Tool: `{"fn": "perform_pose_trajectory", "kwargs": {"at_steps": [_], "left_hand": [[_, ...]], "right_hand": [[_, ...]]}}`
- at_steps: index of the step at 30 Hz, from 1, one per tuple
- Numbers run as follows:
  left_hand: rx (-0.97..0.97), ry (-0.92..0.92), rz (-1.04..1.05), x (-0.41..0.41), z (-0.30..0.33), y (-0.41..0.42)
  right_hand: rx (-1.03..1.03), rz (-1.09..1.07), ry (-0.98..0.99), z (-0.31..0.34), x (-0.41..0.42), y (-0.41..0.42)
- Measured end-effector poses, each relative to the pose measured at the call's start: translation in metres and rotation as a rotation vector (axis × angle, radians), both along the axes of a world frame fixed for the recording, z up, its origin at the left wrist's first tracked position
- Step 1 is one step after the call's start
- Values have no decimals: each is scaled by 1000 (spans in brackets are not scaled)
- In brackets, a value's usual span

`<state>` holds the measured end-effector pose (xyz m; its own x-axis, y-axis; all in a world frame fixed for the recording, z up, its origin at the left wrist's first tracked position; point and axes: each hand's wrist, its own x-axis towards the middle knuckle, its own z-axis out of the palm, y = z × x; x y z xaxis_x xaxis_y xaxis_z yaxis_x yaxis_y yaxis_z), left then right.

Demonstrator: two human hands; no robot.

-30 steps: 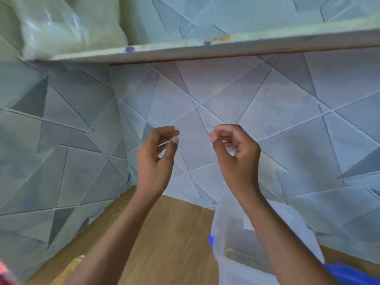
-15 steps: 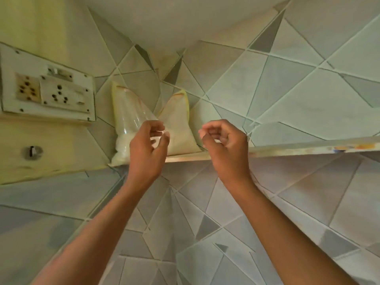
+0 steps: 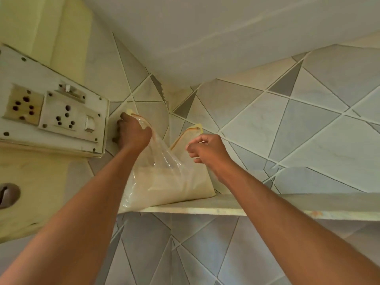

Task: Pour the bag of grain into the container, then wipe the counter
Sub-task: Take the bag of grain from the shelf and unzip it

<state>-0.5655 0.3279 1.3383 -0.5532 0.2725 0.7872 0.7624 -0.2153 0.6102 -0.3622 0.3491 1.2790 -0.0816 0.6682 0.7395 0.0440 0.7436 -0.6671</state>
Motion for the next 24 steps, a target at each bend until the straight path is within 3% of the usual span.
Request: {"fn": "perform_pose_trajectory", "kwargs": {"at_steps": [5, 12, 18, 24], "left_hand": [[329, -46, -7, 15, 1, 1], [789, 170, -31, 36, -33, -21], [967, 191, -53, 34, -43, -28], [1038, 227, -61, 46, -46, -43]], "right_hand": [[-38, -180, 37, 29, -6, 24], [-112, -345, 112, 78, -16, 55], [-320, -292, 202, 80, 6, 69], [-251, -6, 274, 79, 30, 85]]}}
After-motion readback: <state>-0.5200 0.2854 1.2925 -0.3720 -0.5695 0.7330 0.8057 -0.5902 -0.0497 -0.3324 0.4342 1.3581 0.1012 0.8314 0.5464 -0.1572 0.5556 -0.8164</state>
